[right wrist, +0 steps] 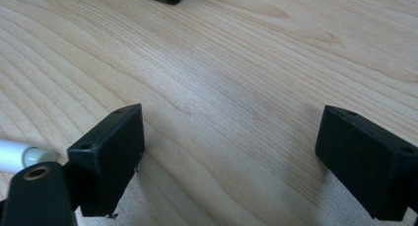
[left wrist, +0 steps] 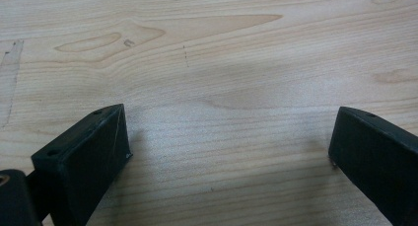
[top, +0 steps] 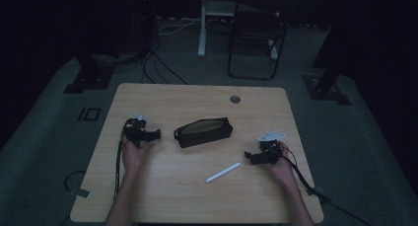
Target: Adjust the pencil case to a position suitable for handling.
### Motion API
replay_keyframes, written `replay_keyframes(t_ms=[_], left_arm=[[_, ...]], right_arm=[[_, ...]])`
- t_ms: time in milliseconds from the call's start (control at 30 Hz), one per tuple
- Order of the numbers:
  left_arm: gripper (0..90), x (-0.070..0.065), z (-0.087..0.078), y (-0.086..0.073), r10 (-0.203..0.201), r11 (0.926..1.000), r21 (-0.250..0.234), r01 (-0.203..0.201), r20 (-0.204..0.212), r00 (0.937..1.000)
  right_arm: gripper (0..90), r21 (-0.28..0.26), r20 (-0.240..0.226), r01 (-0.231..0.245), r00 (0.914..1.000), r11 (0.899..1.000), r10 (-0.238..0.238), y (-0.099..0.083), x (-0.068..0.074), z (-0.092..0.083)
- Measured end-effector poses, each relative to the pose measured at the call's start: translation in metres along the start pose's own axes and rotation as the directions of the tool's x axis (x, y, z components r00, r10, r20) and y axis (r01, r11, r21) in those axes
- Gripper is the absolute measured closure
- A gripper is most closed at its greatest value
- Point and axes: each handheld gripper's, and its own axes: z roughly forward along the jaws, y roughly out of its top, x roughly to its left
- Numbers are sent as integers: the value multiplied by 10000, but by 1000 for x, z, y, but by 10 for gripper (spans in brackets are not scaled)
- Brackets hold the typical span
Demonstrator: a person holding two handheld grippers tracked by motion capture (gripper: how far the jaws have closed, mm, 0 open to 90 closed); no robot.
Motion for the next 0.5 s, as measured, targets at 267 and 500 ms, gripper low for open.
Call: replay_keyframes(t_ms=[267,500], left_arm=[[184,-1,-5,1,10,10000,-75,-10,17,10000],[344,-10,-12,2,92,9995,317,-97,135,9999]], right_arm=[[121,-18,83,-94,9999,10000,94,1,-2,1],[121,-28,91,-77,9999,10000,77,1,-2,1]])
